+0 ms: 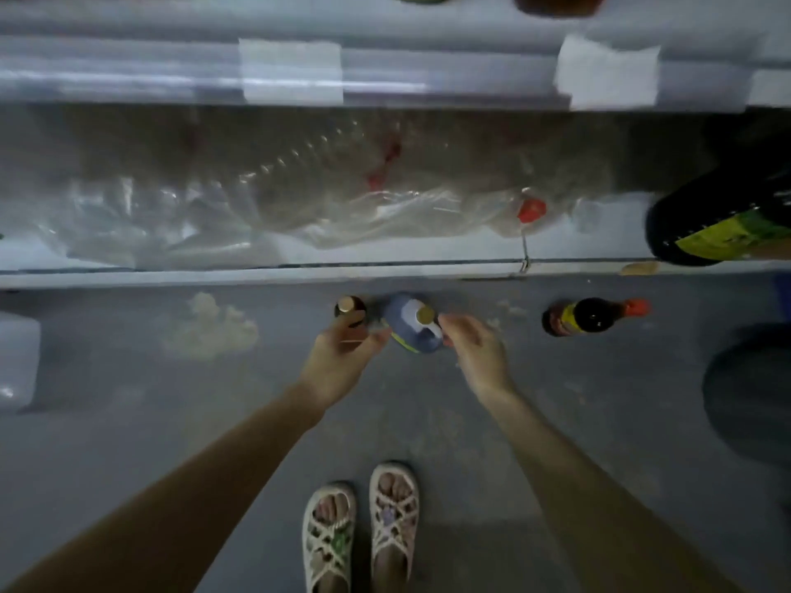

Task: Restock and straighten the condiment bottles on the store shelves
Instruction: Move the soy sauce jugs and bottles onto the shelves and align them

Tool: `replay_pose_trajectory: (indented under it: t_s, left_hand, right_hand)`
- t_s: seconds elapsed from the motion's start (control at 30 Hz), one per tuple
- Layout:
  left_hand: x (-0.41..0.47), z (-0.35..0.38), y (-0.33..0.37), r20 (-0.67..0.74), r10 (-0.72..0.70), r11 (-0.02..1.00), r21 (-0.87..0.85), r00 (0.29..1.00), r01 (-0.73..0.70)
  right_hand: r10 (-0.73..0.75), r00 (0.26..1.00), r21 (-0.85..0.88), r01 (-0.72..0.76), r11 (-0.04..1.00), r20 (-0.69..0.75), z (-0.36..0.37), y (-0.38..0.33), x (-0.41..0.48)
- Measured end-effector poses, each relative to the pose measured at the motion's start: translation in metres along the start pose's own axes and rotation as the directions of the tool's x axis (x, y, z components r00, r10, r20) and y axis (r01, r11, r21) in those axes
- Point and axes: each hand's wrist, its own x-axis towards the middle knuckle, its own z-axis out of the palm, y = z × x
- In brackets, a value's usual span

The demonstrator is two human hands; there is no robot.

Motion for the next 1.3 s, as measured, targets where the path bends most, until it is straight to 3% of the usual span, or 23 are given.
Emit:
replay_pose_trajectory:
  t_s: [0.2,0.5,0.8,0.97,1.3]
  left_hand:
    - [0.075,0.039,-0.077,0.01,-0.087,0.996,0.026,0.996,0.087]
    - [0.129,0.064,-0.13,0.048,-0.14,0.99,-0.01,0.989,0.141]
    - [0.138,0.063,-0.142,0.057,-0.131,0.991,-0.016,0.99,0.132]
    - [0.123,0.059,-0.138,0.075,-0.123,0.992,-0.001,0.99,0.123]
    - [0.041,0.046,-0.085,0.125,-0.067,0.998,0.012,0.99,0.066]
  right_hand:
    - [0.062,0.998,-0.046,-0.062,0.997,0.014,0.027,0.1,0.067]
    - [0.072,0.994,-0.156,-0.058,0.986,0.082,0.047,0.158,0.124]
    - [0.051,0.995,-0.244,-0.028,0.969,0.091,0.058,0.162,0.135]
    - [0.079,0.995,-0.166,-0.067,0.984,0.067,0.064,0.152,0.115]
    - [0.066,0.997,-0.198,-0.058,0.979,0.035,0.002,0.087,0.036]
